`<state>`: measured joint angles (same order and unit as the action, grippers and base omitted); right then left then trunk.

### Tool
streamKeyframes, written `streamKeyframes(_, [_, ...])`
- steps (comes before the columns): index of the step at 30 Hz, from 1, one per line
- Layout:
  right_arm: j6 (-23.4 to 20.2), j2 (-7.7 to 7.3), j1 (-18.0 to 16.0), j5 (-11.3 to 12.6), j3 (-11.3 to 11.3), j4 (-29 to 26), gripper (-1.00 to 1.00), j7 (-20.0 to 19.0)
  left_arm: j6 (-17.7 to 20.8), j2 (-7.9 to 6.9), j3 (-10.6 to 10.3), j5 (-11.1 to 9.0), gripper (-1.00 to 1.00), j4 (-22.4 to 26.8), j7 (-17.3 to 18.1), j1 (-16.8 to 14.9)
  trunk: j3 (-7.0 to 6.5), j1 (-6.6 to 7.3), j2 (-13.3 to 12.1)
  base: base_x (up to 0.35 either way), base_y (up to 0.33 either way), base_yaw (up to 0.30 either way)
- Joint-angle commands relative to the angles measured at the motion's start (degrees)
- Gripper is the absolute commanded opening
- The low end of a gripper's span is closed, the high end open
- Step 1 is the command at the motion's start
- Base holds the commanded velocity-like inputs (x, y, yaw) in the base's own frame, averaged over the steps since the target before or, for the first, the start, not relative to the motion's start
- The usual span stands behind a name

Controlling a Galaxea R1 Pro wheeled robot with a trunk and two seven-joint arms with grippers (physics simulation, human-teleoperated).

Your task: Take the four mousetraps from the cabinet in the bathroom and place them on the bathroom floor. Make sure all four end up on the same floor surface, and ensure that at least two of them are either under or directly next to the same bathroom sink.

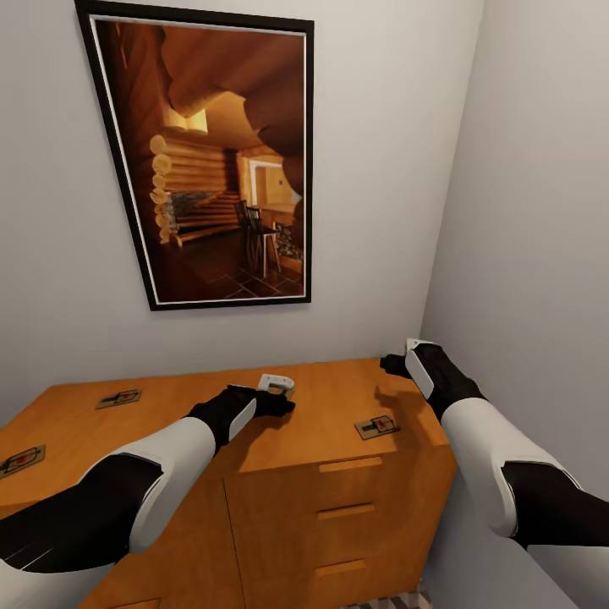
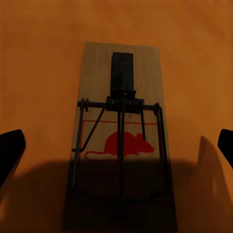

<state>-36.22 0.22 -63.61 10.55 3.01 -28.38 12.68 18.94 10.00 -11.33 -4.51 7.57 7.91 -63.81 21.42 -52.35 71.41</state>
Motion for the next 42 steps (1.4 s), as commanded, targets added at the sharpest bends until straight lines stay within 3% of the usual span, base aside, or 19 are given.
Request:
streamKeyframes(1, [-0.16, 0.03, -0.02, 0.61, 0.14, -0.10, 1.00, 0.45, 0.31, 0.00, -0.13, -0.59, 1.00, -0.54, 0.00, 0.00, 0.08, -0.01, 0.03, 0.000, 0.000, 0.000])
streamKeyframes(41, [-0.16, 0.00, -0.02, 0.61, -0.10, -0.02, 1.00, 0.50, 0.40, 0.00, -0.17, -0.50, 1.00, -0.38, -0.25, 0.00, 0.08, -0.01, 0.03, 0.000, 0.000, 0.000])
streamKeyframes(42, [-0.16, 0.01, -0.02, 0.61, -0.10, -0.03, 1.00, 0.50, 0.40, 0.00, -0.18, -0.50, -1.00, -0.37, -0.25, 0.00, 0.08, -0.01, 0.03, 0.000, 0.000, 0.000])
